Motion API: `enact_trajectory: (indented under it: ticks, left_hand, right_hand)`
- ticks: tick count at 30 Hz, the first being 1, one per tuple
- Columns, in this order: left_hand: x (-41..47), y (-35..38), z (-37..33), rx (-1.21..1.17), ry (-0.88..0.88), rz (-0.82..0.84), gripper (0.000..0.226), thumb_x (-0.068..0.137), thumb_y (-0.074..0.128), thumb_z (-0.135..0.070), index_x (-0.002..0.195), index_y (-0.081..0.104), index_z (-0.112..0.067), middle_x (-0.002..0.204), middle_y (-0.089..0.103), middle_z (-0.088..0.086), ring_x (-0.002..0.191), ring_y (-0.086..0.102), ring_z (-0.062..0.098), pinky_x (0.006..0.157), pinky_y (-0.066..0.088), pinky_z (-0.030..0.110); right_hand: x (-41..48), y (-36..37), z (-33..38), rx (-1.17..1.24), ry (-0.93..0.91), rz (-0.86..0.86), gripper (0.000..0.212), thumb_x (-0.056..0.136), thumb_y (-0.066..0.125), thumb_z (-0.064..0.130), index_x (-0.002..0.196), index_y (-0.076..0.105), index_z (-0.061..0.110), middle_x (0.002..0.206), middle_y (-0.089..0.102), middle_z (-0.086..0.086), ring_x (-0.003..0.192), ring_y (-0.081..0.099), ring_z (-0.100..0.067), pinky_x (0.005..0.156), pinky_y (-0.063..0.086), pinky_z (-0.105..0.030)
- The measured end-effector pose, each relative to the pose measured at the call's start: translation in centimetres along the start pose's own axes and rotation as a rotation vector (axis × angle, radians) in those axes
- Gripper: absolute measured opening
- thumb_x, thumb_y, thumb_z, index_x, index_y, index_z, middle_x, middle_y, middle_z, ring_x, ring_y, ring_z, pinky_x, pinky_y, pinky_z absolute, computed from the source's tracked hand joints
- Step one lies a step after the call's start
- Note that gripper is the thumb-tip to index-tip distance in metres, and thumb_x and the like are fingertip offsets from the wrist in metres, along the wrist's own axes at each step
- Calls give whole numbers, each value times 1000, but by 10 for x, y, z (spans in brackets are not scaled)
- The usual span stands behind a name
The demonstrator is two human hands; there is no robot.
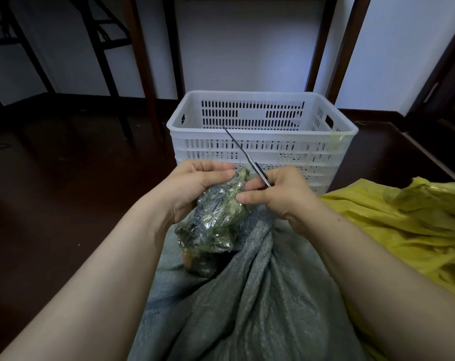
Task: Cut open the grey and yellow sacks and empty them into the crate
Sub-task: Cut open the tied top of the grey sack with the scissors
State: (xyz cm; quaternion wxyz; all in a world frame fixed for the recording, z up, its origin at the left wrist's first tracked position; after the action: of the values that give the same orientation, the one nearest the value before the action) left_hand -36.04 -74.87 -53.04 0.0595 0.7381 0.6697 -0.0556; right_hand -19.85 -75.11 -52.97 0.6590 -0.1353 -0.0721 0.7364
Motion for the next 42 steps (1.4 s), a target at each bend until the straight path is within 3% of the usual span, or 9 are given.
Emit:
enact_trajectory:
  ticks: [4,8,17,22,26,29,34,38,42]
  left_hand:
    - [-3,0,-2,37,-49,34,29,68,75,-25,91,73,-8,88,74,11,78,71,19,71,58,26]
    - [-1,5,-5,-173,-43,-86,23,81,66,2,103,68,-3,72,71,9,57,68,16,52,55,24]
    - [13,8,-3,168,229,-359,26,82,68,3,105,64,-9,59,49,0,37,43,1,46,38,17]
    - [11,6,0,103,188,-353,31,81,71,-4,111,63,-7,68,59,4,59,59,15,64,54,31]
    - [6,14,-7,102,196,-290,31,82,72,-14,112,63,-11,74,61,6,65,62,16,67,56,31]
    - [5,23,-11,19,185,-260,29,87,67,-12,115,61,-6,85,65,13,70,64,18,70,57,29]
    - [3,23,-10,-26,48,-200,26,85,68,-17,109,66,-5,96,71,16,88,69,29,85,56,41]
    - [-1,20,-6,77,11,-50,63,57,83,-19,115,62,-9,105,69,15,99,67,29,94,51,40]
    - [3,20,-3,127,27,-99,43,71,77,-2,111,63,-9,87,66,12,77,66,24,79,55,35]
  right_hand:
    - [-1,2,3,24,-76,-4,16,69,81,10,65,67,17,42,58,15,37,50,7,38,35,-7]
    - [-1,4,8,19,-127,-74,17,68,83,12,63,68,19,54,65,10,52,59,-2,56,46,-17]
    - [-3,12,10,-68,-217,-177,27,67,84,14,55,62,23,56,65,10,59,63,-10,67,53,-26]
    - [-5,7,11,65,-123,-109,22,68,82,5,59,66,18,54,66,8,55,62,-5,54,50,-16]
    - [-4,-4,13,-11,-56,-154,18,69,79,8,67,63,18,71,66,2,53,58,-6,52,45,-25]
    - [-3,-4,17,173,32,-80,16,74,70,22,73,56,14,63,56,0,27,31,-3,34,23,-14]
    - [-3,-3,10,167,89,28,23,75,78,18,84,61,5,39,52,8,27,33,-4,30,23,-11]
    - [1,-5,10,259,92,-37,9,82,69,4,78,61,5,45,57,3,28,39,-3,29,26,-12]
    - [2,-4,6,209,71,-103,17,85,69,11,71,59,11,45,51,1,28,38,-4,31,26,-12]
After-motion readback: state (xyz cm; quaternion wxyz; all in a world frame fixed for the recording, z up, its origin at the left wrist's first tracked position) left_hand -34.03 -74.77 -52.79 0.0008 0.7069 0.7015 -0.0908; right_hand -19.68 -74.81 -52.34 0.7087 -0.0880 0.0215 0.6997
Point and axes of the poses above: each hand's wrist, its own x-axis towards the middle knuckle, its own y-axis out of the palm, z = x × y, the point moved 2 cm from there along x, towards the middle knuckle
